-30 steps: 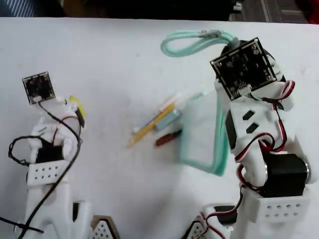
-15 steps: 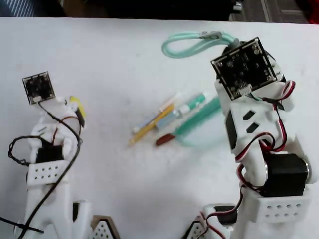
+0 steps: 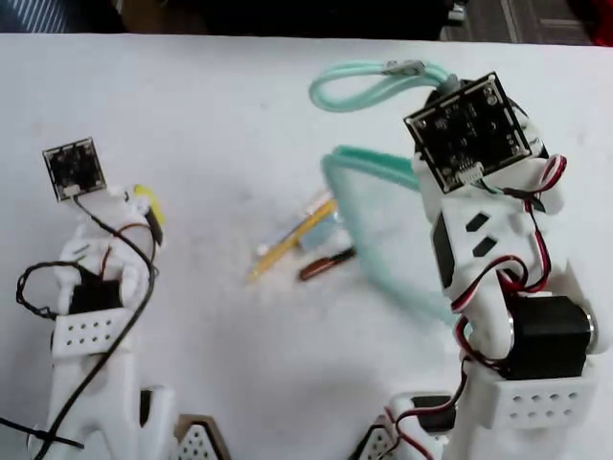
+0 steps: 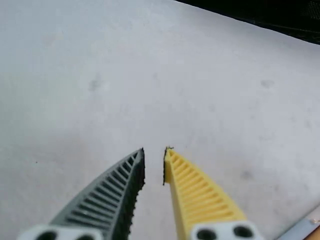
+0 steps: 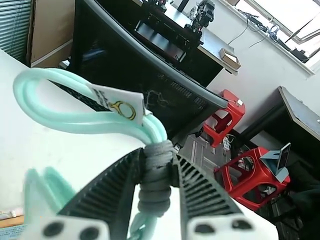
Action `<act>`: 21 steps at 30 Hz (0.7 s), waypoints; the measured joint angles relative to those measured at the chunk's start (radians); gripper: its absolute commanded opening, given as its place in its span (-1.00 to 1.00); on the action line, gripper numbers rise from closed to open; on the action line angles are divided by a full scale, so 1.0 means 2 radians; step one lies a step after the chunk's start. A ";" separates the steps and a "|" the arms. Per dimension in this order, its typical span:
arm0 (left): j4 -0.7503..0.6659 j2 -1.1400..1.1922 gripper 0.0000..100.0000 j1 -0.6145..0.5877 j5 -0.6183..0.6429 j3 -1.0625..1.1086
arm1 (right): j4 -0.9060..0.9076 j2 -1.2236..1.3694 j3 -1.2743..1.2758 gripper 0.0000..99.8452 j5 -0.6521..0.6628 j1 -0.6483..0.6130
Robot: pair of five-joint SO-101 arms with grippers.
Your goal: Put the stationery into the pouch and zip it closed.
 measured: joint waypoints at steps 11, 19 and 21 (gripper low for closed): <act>0.001 0.000 -0.80 0.001 0.000 0.000 | 0.000 0.000 0.000 -0.97 0.000 -0.027; 0.109 0.000 -0.80 0.046 -0.034 -0.042 | 0.000 0.027 0.000 -0.97 -0.024 -0.103; 0.124 0.000 -0.80 0.060 -0.041 -0.051 | 0.000 0.043 0.000 -0.97 -0.052 -0.105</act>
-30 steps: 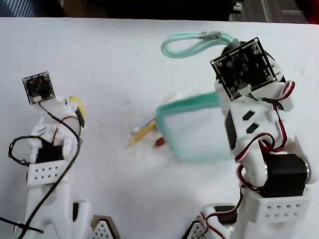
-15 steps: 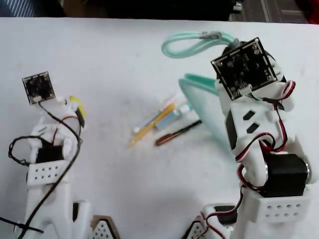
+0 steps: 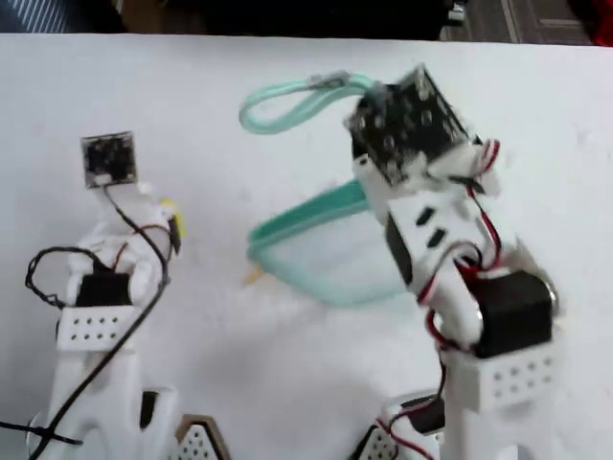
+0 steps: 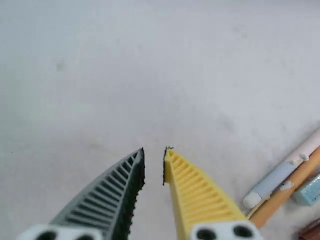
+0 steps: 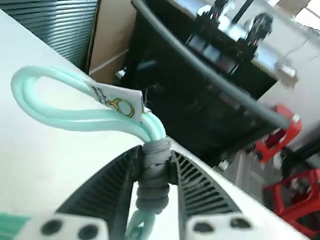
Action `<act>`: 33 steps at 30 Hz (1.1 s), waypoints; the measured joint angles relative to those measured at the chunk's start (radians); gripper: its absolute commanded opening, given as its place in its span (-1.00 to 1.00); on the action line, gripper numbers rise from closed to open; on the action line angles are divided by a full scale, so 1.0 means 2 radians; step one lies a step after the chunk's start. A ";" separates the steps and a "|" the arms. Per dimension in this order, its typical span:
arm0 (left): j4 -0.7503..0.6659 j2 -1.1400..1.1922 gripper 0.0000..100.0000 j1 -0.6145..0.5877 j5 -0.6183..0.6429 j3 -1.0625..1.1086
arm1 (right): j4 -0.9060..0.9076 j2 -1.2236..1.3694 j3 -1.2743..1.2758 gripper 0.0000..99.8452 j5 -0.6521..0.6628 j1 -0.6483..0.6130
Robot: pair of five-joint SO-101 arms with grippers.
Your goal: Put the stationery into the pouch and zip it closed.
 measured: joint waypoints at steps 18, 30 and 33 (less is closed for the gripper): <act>0.008 0.000 -0.80 0.058 -0.003 -0.002 | 0.050 0.036 -0.112 -0.97 -0.128 -0.021; -0.031 0.000 -0.80 0.084 -0.003 -0.003 | 0.137 0.038 -0.188 -0.97 -0.128 -0.091; -0.035 0.000 -0.80 0.125 -0.003 -0.003 | 0.138 0.038 -0.188 -0.97 -0.128 -0.089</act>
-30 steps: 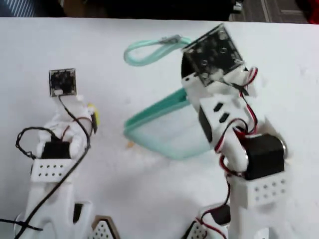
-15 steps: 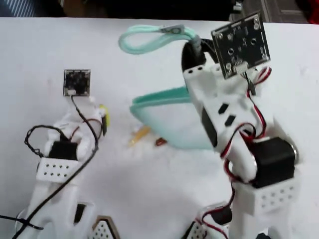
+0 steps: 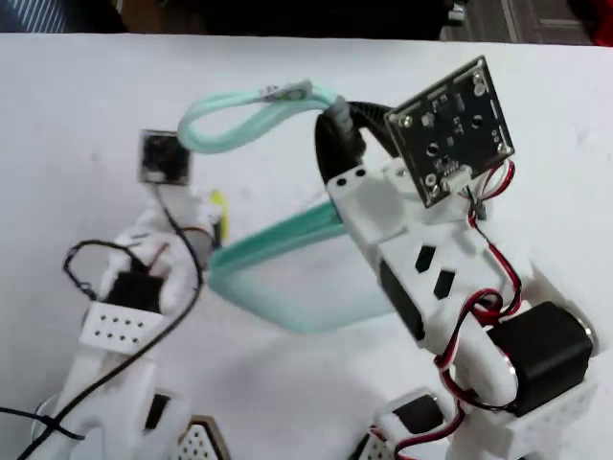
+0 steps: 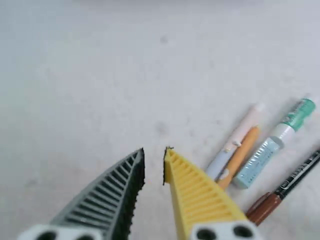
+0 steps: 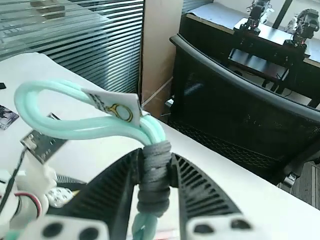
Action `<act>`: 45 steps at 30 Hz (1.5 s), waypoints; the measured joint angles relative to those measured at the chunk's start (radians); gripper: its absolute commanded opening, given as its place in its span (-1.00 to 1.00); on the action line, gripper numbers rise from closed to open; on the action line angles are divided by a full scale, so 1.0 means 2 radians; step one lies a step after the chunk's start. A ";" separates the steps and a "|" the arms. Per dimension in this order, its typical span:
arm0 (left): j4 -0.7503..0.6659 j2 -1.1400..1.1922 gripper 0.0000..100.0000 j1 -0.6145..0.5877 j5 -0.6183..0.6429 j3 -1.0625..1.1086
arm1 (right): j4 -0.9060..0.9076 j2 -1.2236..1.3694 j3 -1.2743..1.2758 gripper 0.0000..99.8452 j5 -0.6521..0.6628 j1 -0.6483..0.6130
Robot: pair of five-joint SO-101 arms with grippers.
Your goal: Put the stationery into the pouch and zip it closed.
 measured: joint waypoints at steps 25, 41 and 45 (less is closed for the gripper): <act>0.051 -0.278 -0.95 0.332 -0.107 0.061 | -0.090 0.066 0.028 -0.97 -0.002 0.026; 0.190 -0.447 -0.84 0.169 -0.153 0.015 | 0.066 -0.018 0.048 -0.97 -0.001 0.025; 0.213 -0.493 -0.79 0.169 -0.192 0.013 | 0.071 -0.021 0.085 -0.97 -0.001 0.025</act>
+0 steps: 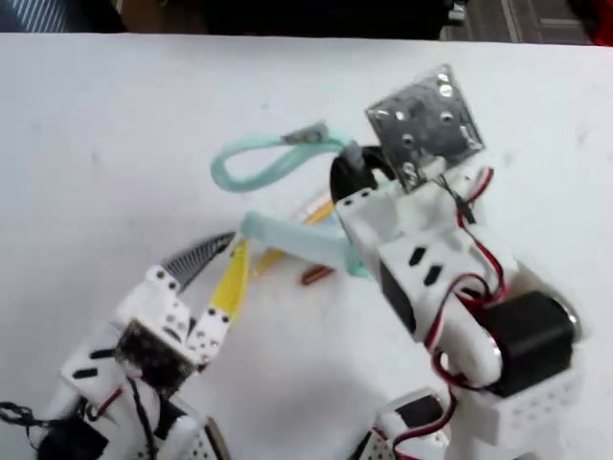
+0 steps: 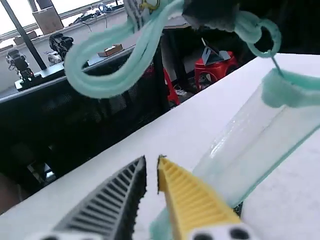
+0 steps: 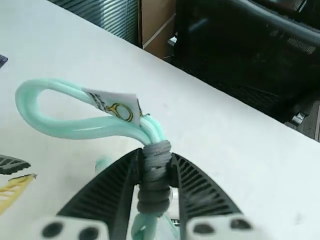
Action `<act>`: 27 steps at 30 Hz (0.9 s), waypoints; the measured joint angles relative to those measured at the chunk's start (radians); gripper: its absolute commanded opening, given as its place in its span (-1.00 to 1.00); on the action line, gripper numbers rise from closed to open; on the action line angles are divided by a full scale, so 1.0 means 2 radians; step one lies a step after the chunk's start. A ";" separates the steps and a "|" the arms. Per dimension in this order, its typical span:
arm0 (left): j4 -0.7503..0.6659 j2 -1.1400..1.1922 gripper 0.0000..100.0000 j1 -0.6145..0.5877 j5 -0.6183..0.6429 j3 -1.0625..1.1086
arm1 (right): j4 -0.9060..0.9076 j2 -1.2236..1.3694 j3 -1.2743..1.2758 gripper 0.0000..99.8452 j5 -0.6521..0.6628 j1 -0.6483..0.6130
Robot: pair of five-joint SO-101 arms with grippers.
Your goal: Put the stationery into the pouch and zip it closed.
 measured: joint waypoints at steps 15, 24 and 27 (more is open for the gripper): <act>0.083 -0.005 -0.59 0.151 -0.098 0.003 | 0.002 -0.083 0.068 -0.97 -0.002 -0.001; 0.065 -0.005 -0.55 0.143 -0.080 0.024 | 0.036 -0.085 0.080 -0.97 -0.002 -0.001; 0.032 -0.005 -0.55 0.135 -0.080 0.058 | 0.037 -0.085 0.080 -0.97 -0.002 -0.002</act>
